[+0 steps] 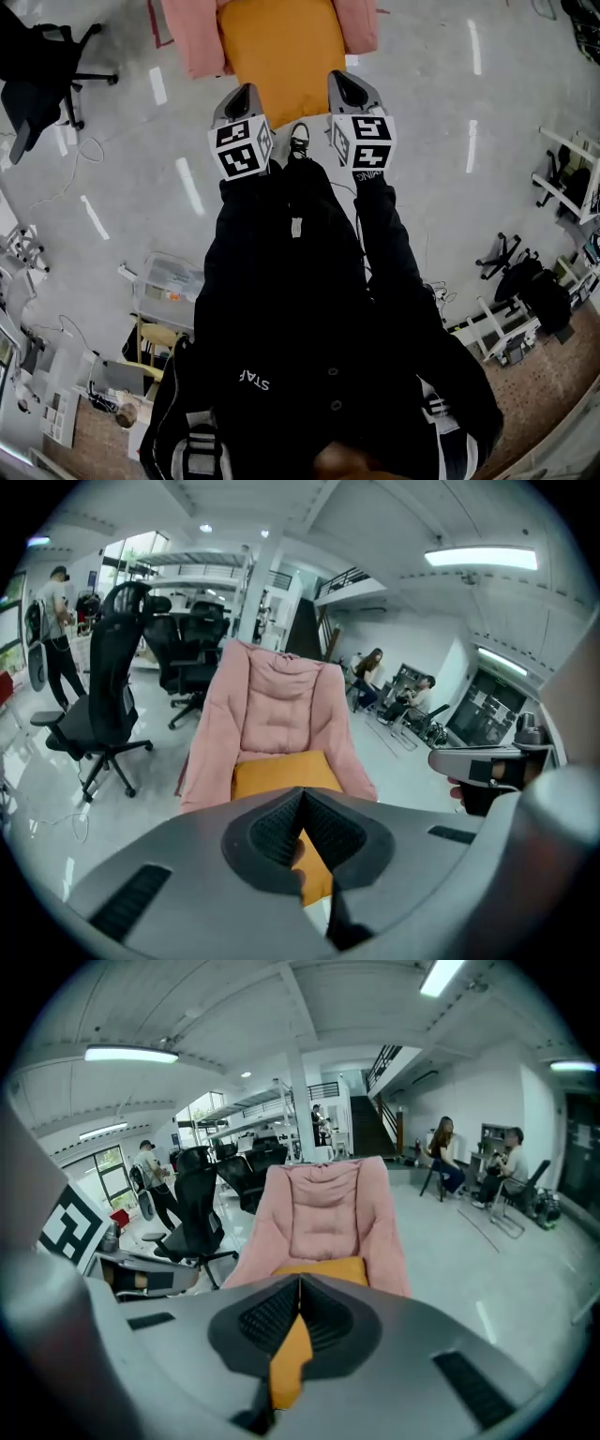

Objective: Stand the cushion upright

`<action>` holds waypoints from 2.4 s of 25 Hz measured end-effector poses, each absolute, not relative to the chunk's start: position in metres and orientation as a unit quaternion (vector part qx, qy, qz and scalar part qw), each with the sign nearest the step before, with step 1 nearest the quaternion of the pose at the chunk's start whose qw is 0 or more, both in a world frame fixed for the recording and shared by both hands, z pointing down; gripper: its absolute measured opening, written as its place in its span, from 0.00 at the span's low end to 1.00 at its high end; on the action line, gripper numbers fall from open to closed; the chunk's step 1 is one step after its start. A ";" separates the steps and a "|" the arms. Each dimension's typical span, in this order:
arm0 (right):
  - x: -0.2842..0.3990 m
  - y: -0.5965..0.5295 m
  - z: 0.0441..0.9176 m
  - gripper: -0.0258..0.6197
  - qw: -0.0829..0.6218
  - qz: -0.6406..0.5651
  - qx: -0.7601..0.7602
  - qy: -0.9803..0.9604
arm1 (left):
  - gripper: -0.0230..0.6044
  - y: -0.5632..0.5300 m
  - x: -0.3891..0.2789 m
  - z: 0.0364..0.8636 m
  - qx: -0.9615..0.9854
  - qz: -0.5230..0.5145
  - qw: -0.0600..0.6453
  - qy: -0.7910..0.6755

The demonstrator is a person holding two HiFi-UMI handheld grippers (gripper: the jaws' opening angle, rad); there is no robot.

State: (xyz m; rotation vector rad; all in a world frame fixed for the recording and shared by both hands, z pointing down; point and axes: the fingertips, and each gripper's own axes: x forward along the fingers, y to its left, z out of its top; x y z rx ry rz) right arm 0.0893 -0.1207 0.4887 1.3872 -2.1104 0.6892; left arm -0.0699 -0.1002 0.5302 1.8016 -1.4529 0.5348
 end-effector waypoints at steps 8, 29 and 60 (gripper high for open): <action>0.109 -0.145 0.635 0.06 0.321 0.283 0.506 -0.749 | 0.04 -0.118 -0.074 0.669 0.669 0.243 0.413 -0.568; 0.139 -0.201 0.818 0.34 0.405 0.322 0.500 -0.695 | 0.32 -0.169 -0.054 0.831 0.634 0.272 0.463 -0.556; 0.127 -0.188 0.601 0.07 0.290 0.319 0.522 -0.736 | 0.04 -0.156 -0.063 0.606 0.629 0.229 0.404 -0.624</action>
